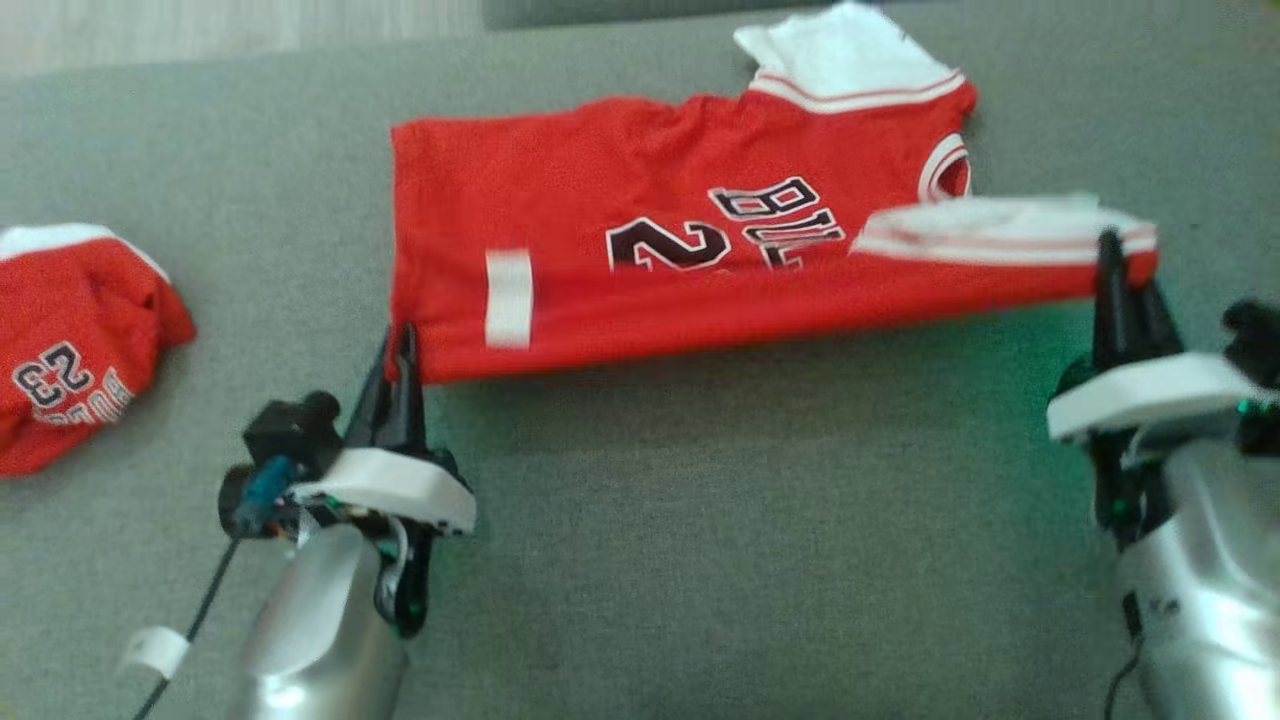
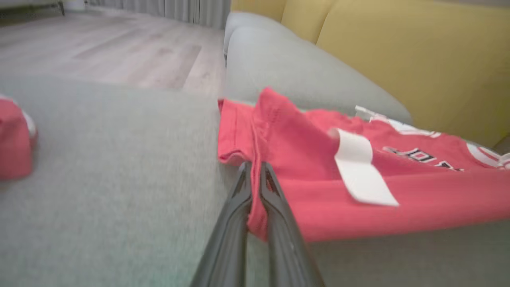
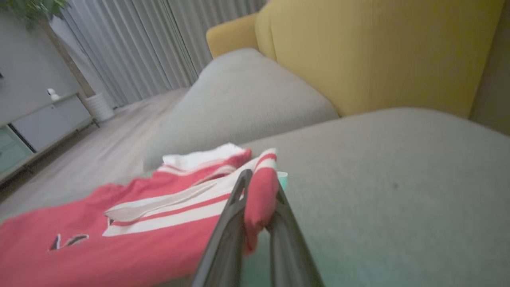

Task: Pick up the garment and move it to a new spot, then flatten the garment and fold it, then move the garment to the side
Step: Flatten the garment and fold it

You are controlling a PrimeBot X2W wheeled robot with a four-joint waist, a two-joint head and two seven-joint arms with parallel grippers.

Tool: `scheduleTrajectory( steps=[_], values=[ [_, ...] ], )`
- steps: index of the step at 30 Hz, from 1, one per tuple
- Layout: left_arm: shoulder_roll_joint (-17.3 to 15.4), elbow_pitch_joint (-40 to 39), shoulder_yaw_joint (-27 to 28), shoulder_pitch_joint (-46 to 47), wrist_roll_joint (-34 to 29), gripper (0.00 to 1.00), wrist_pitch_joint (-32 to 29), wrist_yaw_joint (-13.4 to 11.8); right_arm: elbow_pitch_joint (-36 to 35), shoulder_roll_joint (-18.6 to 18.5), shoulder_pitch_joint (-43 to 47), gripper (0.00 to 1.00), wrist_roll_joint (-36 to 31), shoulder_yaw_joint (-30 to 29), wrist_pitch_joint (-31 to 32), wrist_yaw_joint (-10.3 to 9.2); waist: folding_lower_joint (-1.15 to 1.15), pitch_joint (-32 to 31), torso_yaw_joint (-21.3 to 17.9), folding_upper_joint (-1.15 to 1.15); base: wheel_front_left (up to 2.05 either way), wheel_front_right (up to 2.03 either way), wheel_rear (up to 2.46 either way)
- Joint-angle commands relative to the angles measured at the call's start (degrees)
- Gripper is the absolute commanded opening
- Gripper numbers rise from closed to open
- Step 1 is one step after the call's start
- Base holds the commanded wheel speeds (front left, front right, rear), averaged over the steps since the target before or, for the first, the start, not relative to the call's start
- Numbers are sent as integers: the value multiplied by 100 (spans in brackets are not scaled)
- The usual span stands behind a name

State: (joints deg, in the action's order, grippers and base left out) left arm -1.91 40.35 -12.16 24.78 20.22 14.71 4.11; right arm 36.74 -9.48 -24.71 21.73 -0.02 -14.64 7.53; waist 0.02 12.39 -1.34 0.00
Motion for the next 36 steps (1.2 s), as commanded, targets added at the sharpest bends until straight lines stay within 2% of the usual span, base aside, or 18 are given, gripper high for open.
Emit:
scheduleTrajectory(
  steps=[1, 5, 9, 15, 16, 17, 18, 21, 24, 28, 31, 32, 36],
  values=[
    [-121, -181, 280, 213, -51, 0, 29, 15, -217, -114, -257, 0, 53, 116, -36, -4, -2, -252, 14, 0, 0, 0, 0],
    [-118, -99, 478, 83, -143, 0, 29, 89, -235, -251, -264, 0, 171, 240, -36, -4, -2, -677, -3, 0, 0, 0, 0],
    [-107, 256, 519, -395, -103, 0, 29, 125, -66, -373, 212, 0, 314, 482, -32, -4, -2, -981, -17, 0, 0, 0, 0],
    [-99, 549, 152, -1281, 427, 0, 29, 128, 208, -484, 1207, 0, 557, 671, -20, -4, -2, -975, -16, 0, 0, 0, 0],
    [-99, 524, 107, -1329, 488, 4, 29, 95, 224, -483, 1271, 38, 575, 687, -21, -4, -2, -936, -16, 0, 0, 0, 0],
    [-99, 481, 73, -1354, 518, 46, 29, 56, 227, -481, 1307, 100, 594, 698, -21, -4, -2, -888, -16, 0, 0, 0, 0],
    [-99, 459, 44, -1364, 564, 100, 29, 26, 224, -479, 1318, 100, 604, 714, -22, -4, -2, -837, -14, 0, 0, 0, 0],
    [-98, 326, -7, -1213, 510, 100, 29, -55, 148, -490, 1215, 100, 576, 738, -25, -4, -2, -703, -4, 0, 0, 0, 0],
    [-113, 193, -8, -864, 196, 100, 29, -82, 16, -504, 982, 100, 511, 728, -28, -4, -2, -567, 19, 0, 0, 0, 0],
    [-365, 463, -85, -21, -70, 100, -16, 16, -98, -538, 551, 100, 381, 805, -19, -4, -2, -349, 57, 0, 0, 0, 0],
    [-601, 737, -211, 761, -139, 100, -422, 155, -127, -552, 179, 100, 315, 918, 25, -4, -2, -166, 66, 0, 0, 0, 0],
    [-601, 737, -211, 761, -139, 100, -422, 155, -127, -552, 179, 100, 315, 918, 25, -4, -2, -166, 66, 0, 0, 0, 0],
    [-902, 1122, -392, 1566, -72, 100, -1094, 294, -100, -523, -293, 100, 274, 1176, 95, -4, -2, 96, 14, 0, 0, 0, 0]
  ],
)
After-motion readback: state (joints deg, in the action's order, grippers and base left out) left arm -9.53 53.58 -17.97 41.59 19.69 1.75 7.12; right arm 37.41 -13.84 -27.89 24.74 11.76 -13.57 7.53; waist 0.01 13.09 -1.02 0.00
